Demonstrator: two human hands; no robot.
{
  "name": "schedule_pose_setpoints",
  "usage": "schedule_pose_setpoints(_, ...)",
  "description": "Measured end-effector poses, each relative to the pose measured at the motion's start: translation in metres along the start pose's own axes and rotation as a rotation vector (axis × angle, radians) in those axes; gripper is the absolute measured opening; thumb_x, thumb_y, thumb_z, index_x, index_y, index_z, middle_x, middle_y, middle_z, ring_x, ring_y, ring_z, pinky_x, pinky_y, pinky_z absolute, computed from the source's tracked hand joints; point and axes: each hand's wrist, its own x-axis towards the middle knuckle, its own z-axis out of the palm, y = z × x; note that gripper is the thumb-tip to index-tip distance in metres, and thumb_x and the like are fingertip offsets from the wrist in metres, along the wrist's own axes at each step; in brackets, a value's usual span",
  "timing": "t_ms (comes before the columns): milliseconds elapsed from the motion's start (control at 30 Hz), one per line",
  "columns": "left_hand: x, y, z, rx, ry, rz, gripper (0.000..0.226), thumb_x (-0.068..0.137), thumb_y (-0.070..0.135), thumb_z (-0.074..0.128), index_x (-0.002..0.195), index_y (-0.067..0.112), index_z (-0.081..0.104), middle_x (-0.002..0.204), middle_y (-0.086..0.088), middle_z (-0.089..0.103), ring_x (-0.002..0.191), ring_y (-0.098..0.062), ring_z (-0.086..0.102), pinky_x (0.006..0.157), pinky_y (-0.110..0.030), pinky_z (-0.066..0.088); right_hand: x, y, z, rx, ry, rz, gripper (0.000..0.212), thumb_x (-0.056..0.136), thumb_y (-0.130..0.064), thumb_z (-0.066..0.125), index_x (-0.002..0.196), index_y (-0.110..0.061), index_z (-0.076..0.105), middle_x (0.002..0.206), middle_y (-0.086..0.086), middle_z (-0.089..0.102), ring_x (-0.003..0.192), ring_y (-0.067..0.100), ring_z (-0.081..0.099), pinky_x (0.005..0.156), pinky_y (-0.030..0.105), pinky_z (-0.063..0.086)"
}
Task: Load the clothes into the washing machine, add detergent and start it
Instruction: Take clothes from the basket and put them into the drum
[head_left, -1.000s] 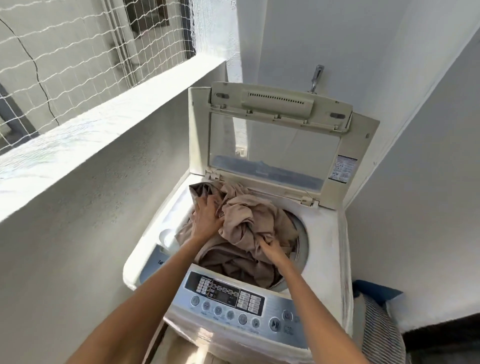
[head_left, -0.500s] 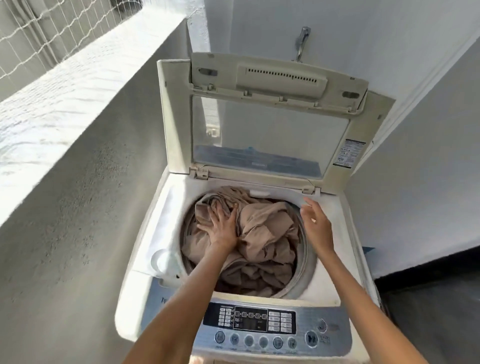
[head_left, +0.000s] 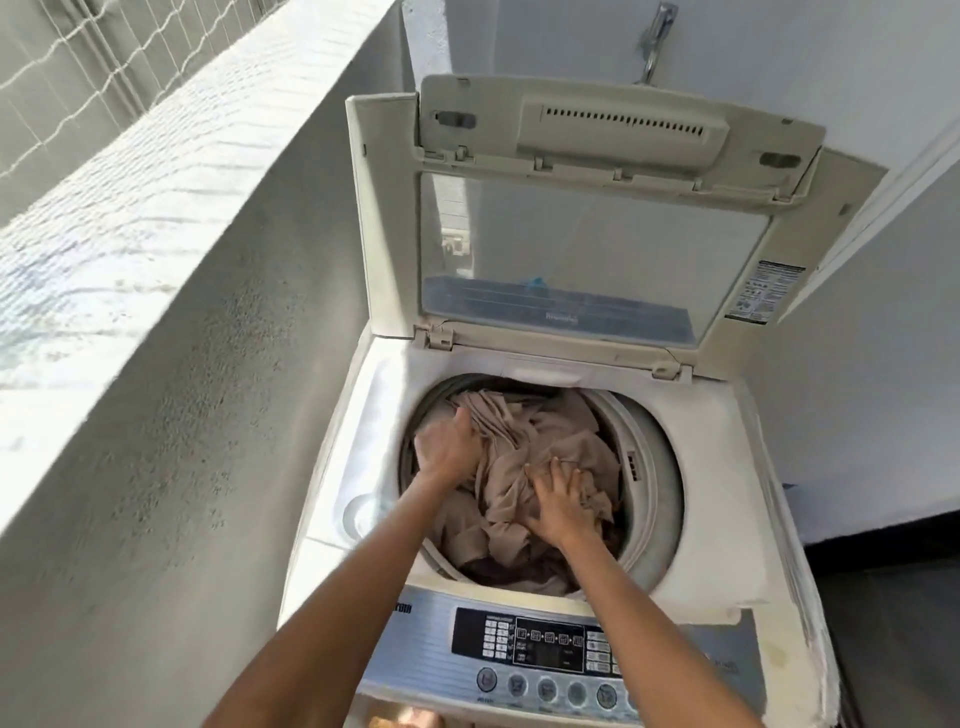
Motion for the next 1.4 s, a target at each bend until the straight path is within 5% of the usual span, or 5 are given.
schedule_pose_setpoints(67,-0.002,0.003,-0.003,0.093,0.178,0.089,0.063,0.086,0.049,0.057,0.137,0.020,0.036,0.131,-0.014,0.049,0.120,-0.032,0.046,0.092,-0.045,0.043,-0.003,0.000,-0.002,-0.041,-0.041,0.014,0.076,0.091,-0.044,0.054,0.150,-0.037,0.007,0.159,0.005,-0.014,0.144,0.041,-0.012,0.109,0.062,0.023)
schedule_pose_setpoints(200,-0.010,0.018,0.022,0.055,-0.249,0.068,0.115,0.070,0.065,0.068,0.150,0.033,-0.009,0.157,-0.018,-0.011,0.143,-0.043,-0.009,0.105,-0.067,0.023,0.002,0.013,-0.019,0.002,-0.186,-0.018,0.082,0.086,-0.044,0.059,0.151,-0.034,0.010,0.159,0.009,-0.011,0.144,0.042,-0.008,0.116,0.054,0.014)
schedule_pose_setpoints(367,-0.012,0.038,0.050,0.155,-0.440,-0.060,0.123,0.073,0.060,0.069,0.146,0.027,-0.024,0.152,-0.022,-0.028,0.137,-0.050,-0.023,0.100,-0.076,0.018,0.002,0.038,-0.071,0.317,0.027,-0.035,0.041,0.077,-0.048,0.069,0.107,-0.020,0.065,0.108,0.006,0.065,0.107,0.026,0.061,0.082,0.034,0.046)
schedule_pose_setpoints(600,-0.013,0.051,0.064,0.381,-0.506,-0.204,0.106,0.086,0.055,0.056,0.146,0.024,-0.026,0.153,-0.021,-0.026,0.138,-0.050,-0.020,0.102,-0.076,0.009,0.014,0.044,-0.019,-0.046,-0.113,0.024,0.126,0.068,-0.056,0.075,0.149,-0.026,-0.017,0.154,0.023,-0.021,0.142,0.048,-0.008,0.109,0.063,0.024)
schedule_pose_setpoints(1400,0.007,0.011,0.081,0.315,-0.598,-0.202,0.102,0.082,0.047,0.066,0.152,0.018,-0.002,0.157,-0.022,-0.001,0.141,-0.047,0.012,0.108,-0.061,0.024,0.056,0.026,0.042,-0.015,-0.098,0.019,0.116,0.075,-0.053,0.071,0.148,-0.031,-0.018,0.157,0.014,-0.014,0.142,0.046,-0.012,0.114,0.057,0.018)
